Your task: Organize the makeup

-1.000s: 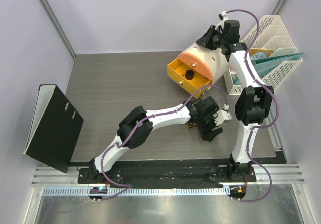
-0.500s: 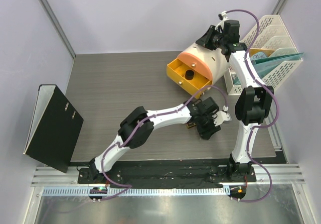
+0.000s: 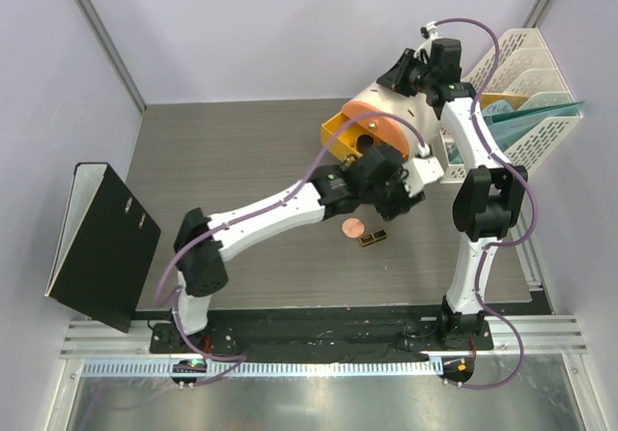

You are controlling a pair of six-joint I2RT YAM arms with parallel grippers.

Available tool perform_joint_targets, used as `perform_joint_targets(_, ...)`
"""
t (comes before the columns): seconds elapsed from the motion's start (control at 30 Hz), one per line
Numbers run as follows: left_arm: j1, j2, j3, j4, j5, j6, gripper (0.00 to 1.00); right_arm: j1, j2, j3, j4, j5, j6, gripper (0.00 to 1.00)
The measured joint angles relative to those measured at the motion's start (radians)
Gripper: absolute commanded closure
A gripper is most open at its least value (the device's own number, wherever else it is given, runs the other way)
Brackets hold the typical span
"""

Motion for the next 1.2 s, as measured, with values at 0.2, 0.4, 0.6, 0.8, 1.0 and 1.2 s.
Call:
perform_joint_targets(0.2,0.083,-0.114,0.010,0.162,-0.137,-0.071,1.00,0.000,0.000,0.000,-0.001,0.000,0.000,0.81)
perform_joint_targets(0.4,0.204,-0.004,0.144,0.184,-0.224,-0.162,1.00,0.000,-0.005,-0.007,0.000,0.000,0.000,0.81)
perform_joint_targets(0.6,0.269,0.138,0.218,0.161,-0.252,-0.241,0.94,0.000,-0.024,-0.034,0.008,0.000,0.000,0.81)
perform_joint_targets(0.8,0.259,0.196,0.239,0.113,-0.248,-0.274,0.39,0.000,-0.026,-0.037,0.011,0.000,0.000,0.81)
perform_joint_targets(1.0,0.255,0.203,0.271,0.101,-0.241,-0.282,0.15,0.000,-0.026,-0.037,0.011,-0.001,0.000,0.81)
perform_joint_targets(1.2,0.255,0.186,0.247,0.120,-0.241,-0.282,0.12,0.000,-0.026,-0.038,0.011,-0.002,0.000,0.81)
